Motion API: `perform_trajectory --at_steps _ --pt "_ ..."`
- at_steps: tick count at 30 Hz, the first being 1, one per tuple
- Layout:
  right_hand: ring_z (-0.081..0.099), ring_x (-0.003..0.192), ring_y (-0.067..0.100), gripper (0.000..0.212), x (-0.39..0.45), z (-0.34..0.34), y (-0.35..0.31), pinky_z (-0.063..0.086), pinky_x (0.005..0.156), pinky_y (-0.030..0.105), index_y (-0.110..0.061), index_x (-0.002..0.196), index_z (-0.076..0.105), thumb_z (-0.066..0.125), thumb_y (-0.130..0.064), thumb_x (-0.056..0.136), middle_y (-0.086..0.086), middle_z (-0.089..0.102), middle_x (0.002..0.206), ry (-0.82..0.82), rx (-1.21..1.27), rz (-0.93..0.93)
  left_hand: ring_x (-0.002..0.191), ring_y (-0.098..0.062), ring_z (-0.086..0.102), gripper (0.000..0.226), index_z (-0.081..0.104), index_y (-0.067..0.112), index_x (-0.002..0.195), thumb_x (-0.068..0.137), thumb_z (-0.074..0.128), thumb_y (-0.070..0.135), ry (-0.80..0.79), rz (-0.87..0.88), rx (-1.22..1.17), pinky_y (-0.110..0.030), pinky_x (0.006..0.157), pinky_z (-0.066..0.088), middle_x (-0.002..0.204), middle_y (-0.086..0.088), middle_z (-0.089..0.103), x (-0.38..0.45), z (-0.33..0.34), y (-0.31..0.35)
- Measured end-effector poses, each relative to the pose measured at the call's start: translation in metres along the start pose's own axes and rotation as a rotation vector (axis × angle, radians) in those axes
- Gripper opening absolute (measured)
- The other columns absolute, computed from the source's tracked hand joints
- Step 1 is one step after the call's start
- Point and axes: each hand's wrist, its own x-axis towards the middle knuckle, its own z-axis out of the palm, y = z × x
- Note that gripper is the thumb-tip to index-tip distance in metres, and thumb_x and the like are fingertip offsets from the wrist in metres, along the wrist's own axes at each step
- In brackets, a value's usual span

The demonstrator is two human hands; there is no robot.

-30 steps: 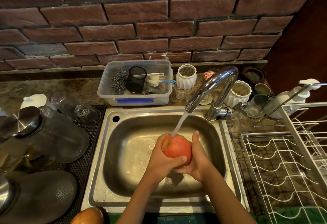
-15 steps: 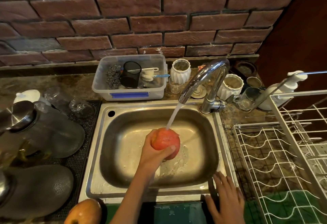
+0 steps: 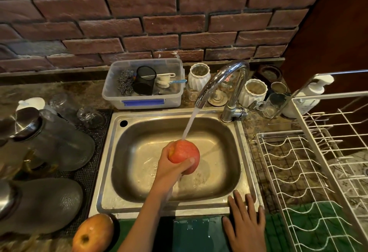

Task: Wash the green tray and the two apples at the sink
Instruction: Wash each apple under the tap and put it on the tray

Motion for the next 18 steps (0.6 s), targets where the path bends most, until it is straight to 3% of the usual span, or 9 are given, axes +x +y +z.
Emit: perform_trajectory --at_steps 2,5,13,18 --pt "0.008 0.154 0.014 0.073 -0.001 -0.001 -0.001 -0.005 0.121 0.043 -0.03 0.135 0.059 0.011 -0.067 0.095 -0.01 0.041 0.153 -0.011 0.009 0.0 0.117 -0.019 0.057 0.08 0.047 0.043 0.131 0.067 0.09 0.02 -0.001 0.004 0.0 -0.035 0.085 0.061 0.129 0.006 0.053 -0.003 -0.001 0.001" --pt "0.028 0.145 0.023 0.075 -0.004 -0.003 -0.002 -0.003 0.12 0.044 -0.028 0.134 0.062 0.011 -0.066 0.096 -0.008 0.04 0.153 -0.02 0.026 -0.003 0.118 -0.019 0.057 0.079 0.048 0.039 0.133 0.068 0.09 0.02 -0.008 0.009 -0.005 -0.036 0.086 0.061 0.131 0.003 0.054 -0.007 -0.003 0.001" --pt "0.017 0.152 0.022 0.061 -0.01 -0.008 -0.003 -0.005 0.121 0.047 -0.028 0.146 0.05 0.034 -0.055 0.094 -0.005 0.032 0.162 -0.048 0.032 -0.029 0.113 -0.016 0.056 0.078 0.047 0.04 0.13 0.068 0.09 0.018 0.026 0.042 0.062 -0.032 0.08 0.061 0.126 0.009 0.051 -0.021 -0.006 0.001" --pt "0.017 0.153 0.022 0.061 -0.011 -0.01 -0.003 0.002 0.121 0.051 -0.026 0.145 0.05 0.032 -0.055 0.094 -0.005 0.034 0.16 -0.039 0.04 -0.035 0.114 -0.014 0.056 0.085 0.046 0.04 0.133 0.064 0.092 0.023 0.039 0.067 0.152 -0.041 0.092 0.058 0.129 0.012 0.051 -0.039 -0.015 -0.01"
